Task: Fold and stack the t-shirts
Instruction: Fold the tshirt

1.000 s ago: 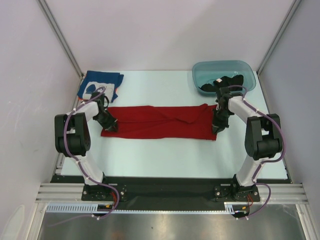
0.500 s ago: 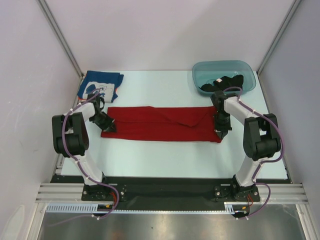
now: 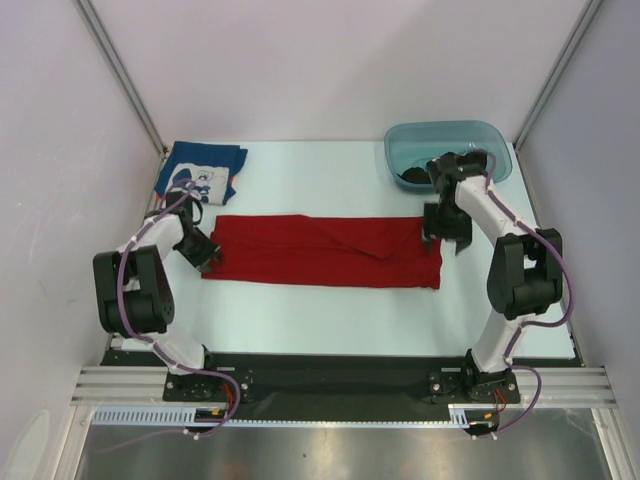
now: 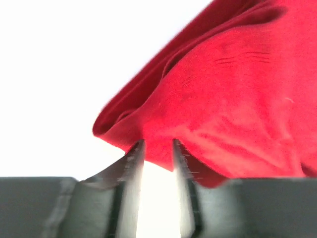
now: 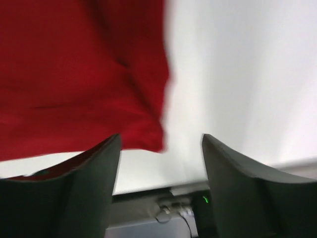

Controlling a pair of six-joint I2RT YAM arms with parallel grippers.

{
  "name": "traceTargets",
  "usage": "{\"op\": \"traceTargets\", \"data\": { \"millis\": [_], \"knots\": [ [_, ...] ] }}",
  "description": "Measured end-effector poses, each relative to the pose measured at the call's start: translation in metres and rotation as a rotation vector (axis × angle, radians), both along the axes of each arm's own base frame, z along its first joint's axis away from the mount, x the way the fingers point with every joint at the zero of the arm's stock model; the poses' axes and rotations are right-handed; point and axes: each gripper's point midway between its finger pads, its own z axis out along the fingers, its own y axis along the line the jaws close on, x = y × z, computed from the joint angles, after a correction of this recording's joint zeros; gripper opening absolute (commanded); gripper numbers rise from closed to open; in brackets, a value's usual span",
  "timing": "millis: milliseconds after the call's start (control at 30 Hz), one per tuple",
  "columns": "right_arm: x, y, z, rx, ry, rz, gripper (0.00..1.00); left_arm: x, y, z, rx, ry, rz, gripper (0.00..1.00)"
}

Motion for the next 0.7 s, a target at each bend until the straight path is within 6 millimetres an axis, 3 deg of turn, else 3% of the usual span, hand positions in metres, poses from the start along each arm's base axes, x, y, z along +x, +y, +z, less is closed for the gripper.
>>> {"op": "traceTargets", "data": {
  "millis": [67,133,200,300,367,433,533,700],
  "knots": [
    [0.025,0.019,0.018,0.056,-0.081,0.032,0.75,0.000,0.010,0.015,0.050,-0.042,0.003,0.45],
    [0.056,0.054,0.036,0.181,-0.177,0.069,0.74,0.005,0.017,0.034,0.090,-0.110,0.008,0.47],
    [0.074,0.095,0.041,0.322,-0.212,0.110,0.70,0.010,0.021,0.052,0.117,-0.170,0.009,0.47],
    [0.077,0.144,0.019,0.456,-0.155,0.150,0.61,0.025,0.024,0.069,0.139,-0.232,-0.001,0.46],
    [0.067,0.162,-0.006,0.481,-0.085,0.161,0.60,0.033,0.025,0.074,0.144,-0.253,-0.010,0.46],
    [0.051,0.170,-0.026,0.474,-0.020,0.175,0.59,0.039,0.024,0.076,0.148,-0.268,-0.023,0.45],
    [0.036,0.175,-0.037,0.455,0.025,0.189,0.55,0.041,0.023,0.075,0.150,-0.269,-0.042,0.45],
    [0.036,0.172,-0.042,0.402,0.014,0.190,0.51,0.041,0.022,0.074,0.149,-0.268,-0.061,0.44]
  ]
}}
